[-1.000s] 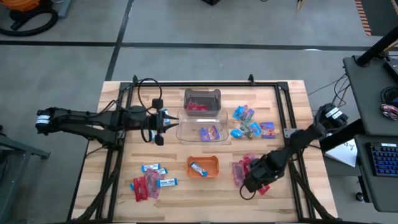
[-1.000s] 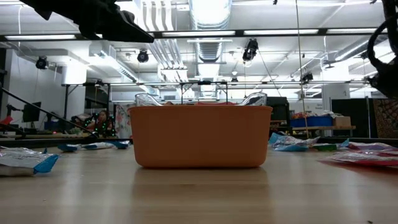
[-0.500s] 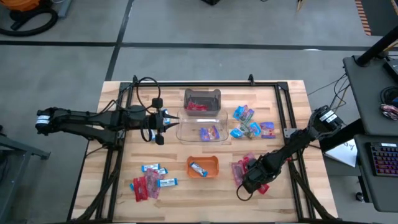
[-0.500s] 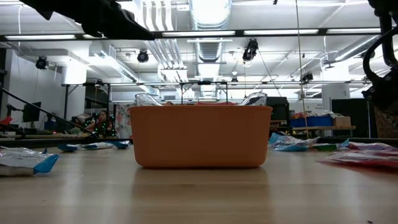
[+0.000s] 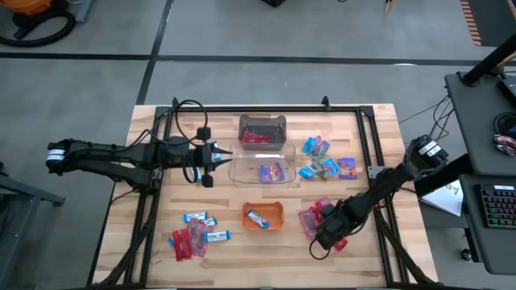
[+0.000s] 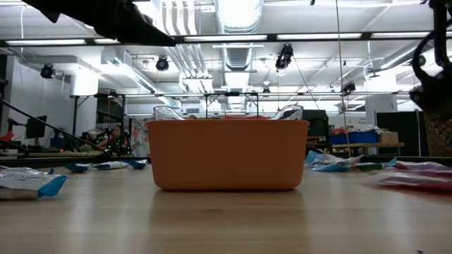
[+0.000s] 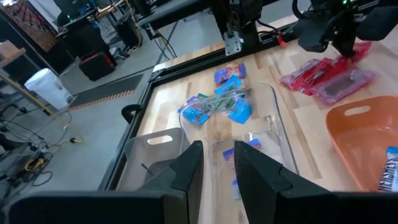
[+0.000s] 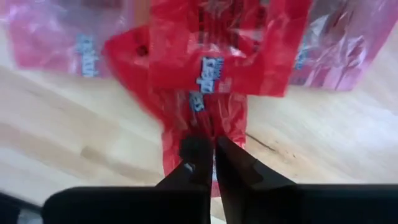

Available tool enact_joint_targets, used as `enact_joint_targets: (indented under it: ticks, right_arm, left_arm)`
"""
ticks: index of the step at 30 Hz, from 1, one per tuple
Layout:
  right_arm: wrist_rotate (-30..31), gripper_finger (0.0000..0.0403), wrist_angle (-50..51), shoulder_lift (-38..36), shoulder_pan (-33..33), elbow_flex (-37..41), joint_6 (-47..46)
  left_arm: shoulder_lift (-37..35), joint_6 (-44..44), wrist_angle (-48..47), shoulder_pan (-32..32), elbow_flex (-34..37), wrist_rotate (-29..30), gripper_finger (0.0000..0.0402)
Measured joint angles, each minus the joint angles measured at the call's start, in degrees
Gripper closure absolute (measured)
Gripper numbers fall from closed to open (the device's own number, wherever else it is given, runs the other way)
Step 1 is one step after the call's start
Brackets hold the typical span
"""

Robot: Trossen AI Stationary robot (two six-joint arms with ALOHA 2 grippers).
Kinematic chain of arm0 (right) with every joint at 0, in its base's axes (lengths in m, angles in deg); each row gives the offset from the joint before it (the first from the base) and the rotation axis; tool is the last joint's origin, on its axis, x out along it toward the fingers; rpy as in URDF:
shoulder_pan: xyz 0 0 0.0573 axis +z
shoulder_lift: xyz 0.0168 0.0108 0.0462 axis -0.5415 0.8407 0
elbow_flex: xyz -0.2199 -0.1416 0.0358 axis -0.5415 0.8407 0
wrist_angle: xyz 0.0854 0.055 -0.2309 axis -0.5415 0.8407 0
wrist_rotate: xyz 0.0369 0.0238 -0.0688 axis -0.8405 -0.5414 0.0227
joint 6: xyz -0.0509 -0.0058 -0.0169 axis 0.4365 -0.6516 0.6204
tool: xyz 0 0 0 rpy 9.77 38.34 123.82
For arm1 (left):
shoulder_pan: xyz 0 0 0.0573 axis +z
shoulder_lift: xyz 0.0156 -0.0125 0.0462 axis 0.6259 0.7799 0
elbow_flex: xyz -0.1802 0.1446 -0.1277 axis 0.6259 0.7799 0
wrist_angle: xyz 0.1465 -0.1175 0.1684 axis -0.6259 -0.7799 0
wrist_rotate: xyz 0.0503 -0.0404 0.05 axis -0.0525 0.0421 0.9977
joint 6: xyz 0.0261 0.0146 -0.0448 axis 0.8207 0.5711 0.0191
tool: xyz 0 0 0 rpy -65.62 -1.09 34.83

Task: Sort candy
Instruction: Put the red candy into the black transparent bin

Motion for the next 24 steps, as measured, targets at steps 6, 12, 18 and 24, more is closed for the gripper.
enact_joint_targets:
  ticks: [6,12,18,24]
  right_arm:
    - [0.21,0.0395,0.05,-5.37,0.0,0.0,0.66]
    - [7.19,0.0395,0.07,-12.45,0.0,-0.02,1.63]
    - [19.18,0.0394,-0.02,-18.82,-0.63,-0.02,6.67]
    - [17.96,0.0394,0.42,-19.43,-1.44,-0.11,7.64]
  left_arm:
    - [0.0,-3.02,-0.31,0.0,0.0,0.0,0.0326]
    - [-0.24,-6.16,-1.62,0.0,0.02,-0.01,0.0326]
    - [-0.89,-8.06,-3.49,0.0,0.02,0.0,0.0326]
    - [-0.96,-10.31,-6.04,-0.02,0.02,-0.02,0.0326]
